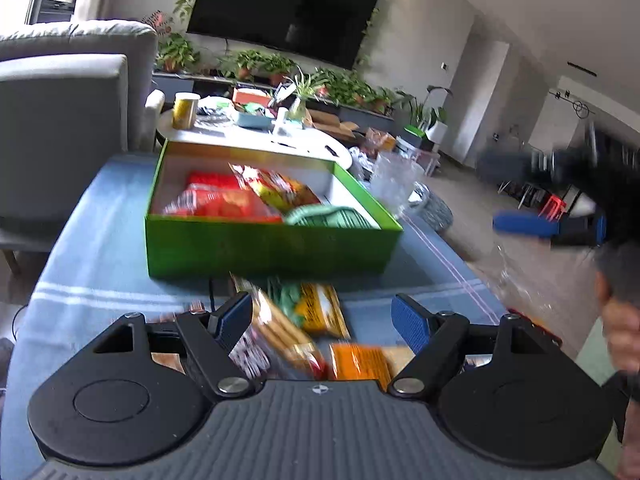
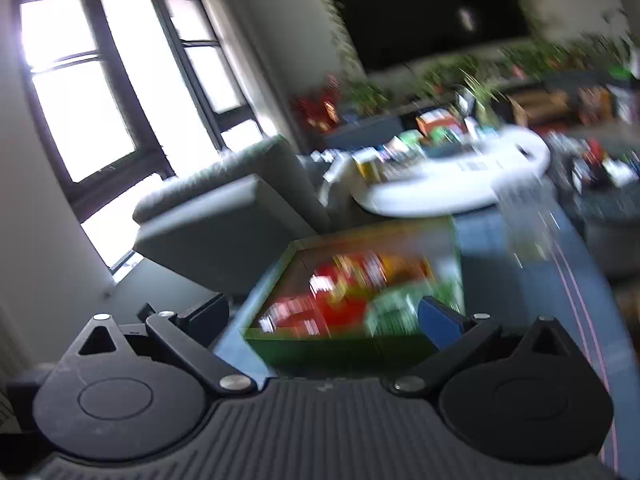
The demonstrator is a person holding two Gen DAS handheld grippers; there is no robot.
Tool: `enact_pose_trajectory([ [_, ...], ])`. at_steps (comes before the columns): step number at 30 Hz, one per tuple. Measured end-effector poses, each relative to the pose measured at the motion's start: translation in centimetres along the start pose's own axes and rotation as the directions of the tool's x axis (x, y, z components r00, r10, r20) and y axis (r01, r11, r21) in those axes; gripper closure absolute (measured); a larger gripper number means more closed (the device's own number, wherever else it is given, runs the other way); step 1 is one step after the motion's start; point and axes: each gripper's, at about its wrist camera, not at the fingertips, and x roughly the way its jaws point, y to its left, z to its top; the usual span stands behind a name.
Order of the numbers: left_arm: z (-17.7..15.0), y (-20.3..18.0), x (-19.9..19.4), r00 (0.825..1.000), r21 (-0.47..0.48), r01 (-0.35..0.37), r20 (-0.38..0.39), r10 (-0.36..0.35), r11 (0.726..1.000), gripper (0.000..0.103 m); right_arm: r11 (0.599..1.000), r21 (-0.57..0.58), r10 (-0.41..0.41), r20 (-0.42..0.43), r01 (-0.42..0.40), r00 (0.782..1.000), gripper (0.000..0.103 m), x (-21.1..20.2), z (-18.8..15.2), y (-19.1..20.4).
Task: Organize snacks
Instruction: 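Move the right gripper back to the pile over the bread loaf, then grasp the wrapped bread loaf with the right gripper and lift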
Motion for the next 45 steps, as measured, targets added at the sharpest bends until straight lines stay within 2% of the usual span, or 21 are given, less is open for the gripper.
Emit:
enact_pose_trajectory([
  [5, -1.4, -1.1, -1.4, 1.000, -0.001, -0.005, -0.012, 0.005, 1.000, 0.029, 0.996, 0.081, -0.020, -0.064, 0.025, 0.998, 0.025, -1.1, -4.4, -0.6],
  [8, -2.3, -1.7, -2.4, 1.000, -0.008, 0.015, -0.015, -0.015, 1.000, 0.029, 0.997, 0.071, -0.029, -0.088, 0.036, 0.996, 0.025, -1.8, -5.9, -0.2],
  [14, -4.2, -2.7, -3.2, 0.995, -0.025, 0.058, -0.080, -0.060, 0.998, 0.040, 0.997, 0.020, -0.069, -0.147, 0.072, 0.987, 0.025, -2.9, -9.1, 0.5],
  [19, -5.7, -4.2, -3.4, 0.988, 0.016, 0.091, -0.126, -0.089, 0.996, 0.046, 0.991, 0.070, -0.095, -0.200, 0.111, 0.975, 0.026, -2.8, -11.4, -0.7],
  [22, -6.4, -4.8, -2.9, 0.981, 0.022, 0.107, -0.167, -0.102, 0.994, 0.048, 0.987, 0.084, -0.116, -0.201, 0.135, 0.973, 0.027, -2.9, -11.8, -1.2],
  [27, -6.8, -5.1, -2.0, 0.967, 0.002, 0.130, -0.219, -0.127, 0.991, 0.058, 0.983, 0.114, -0.123, -0.199, 0.147, 0.972, 0.027, -3.1, -12.2, -2.1],
  [34, -7.0, -5.3, 0.0, 0.948, -0.023, 0.156, -0.279, -0.156, 0.988, 0.059, 0.974, 0.176, -0.104, -0.215, 0.143, 0.971, 0.027, -2.4, -12.7, -3.3],
  [41, -6.6, -4.9, 2.3, 0.944, -0.046, 0.126, -0.301, -0.135, 0.991, 0.059, 0.969, 0.201, -0.093, -0.232, 0.142, 0.968, 0.027, -1.7, -12.6, -3.9],
  [45, -6.3, -5.0, 3.2, 0.937, -0.055, 0.147, -0.311, -0.157, 0.988, 0.062, 0.965, 0.220, -0.087, -0.237, 0.140, 0.968, 0.027, -1.4, -12.5, -4.2],
])
